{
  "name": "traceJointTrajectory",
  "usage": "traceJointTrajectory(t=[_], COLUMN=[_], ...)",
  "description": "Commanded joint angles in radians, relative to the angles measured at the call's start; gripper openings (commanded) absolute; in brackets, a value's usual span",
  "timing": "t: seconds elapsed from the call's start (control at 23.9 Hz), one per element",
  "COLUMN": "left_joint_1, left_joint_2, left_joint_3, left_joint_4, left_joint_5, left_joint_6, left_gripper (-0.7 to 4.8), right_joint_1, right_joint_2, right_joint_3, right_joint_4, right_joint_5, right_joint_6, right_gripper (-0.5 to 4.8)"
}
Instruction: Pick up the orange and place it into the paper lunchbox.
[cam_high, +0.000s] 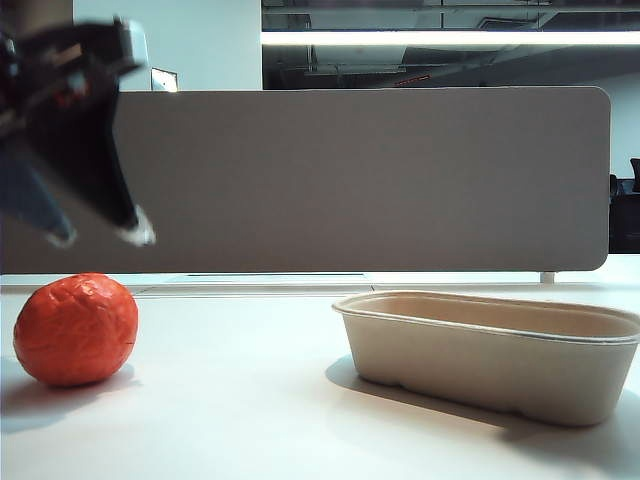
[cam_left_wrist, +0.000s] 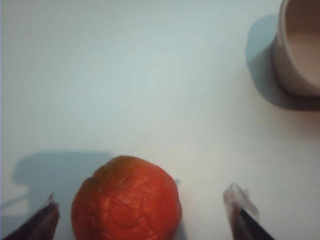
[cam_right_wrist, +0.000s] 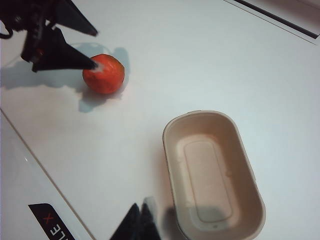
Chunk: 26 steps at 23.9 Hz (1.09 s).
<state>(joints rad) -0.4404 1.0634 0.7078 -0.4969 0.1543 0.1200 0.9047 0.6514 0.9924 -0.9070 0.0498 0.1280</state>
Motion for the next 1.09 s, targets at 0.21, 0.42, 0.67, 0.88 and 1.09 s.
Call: traceJointTrajectory(t=[0.21,0.42,0.67,0.88,1.09], left_joint_1=[-0.001,-0.001,-0.001,-0.001,-0.001], left_joint_2=[0.161,0.255,0.298,0.298,0.297], left_joint_3=[-0.029,-0.029,-0.03,-0.029,-0.028], left_joint_4=[0.126,0.131,0.132,0.138,0.161], left_joint_5=[-0.027,-0.026,-0.02,-0.019,0.039], left_joint_6=[0.0,0.0,0.0,0.0,0.0], left_gripper=[4.79,4.79,4.79,4.79,1.78], right_joint_1=[0.002,0.002,0.002,0.002,0.002], right_joint_2=[-0.002,-0.002,-0.002,-0.002,-0.002], right_joint_3=[0.006,0.006,0.006,0.006,0.006], right_joint_4=[0.014,0.014,0.014,0.014,0.013], right_joint_5=[0.0,0.0,0.0,0.0,0.0], right_joint_6=[0.003,0.003,0.003,0.003,0.003], right_gripper=[-0.06,-0.06,-0.06,-0.06,-0.06])
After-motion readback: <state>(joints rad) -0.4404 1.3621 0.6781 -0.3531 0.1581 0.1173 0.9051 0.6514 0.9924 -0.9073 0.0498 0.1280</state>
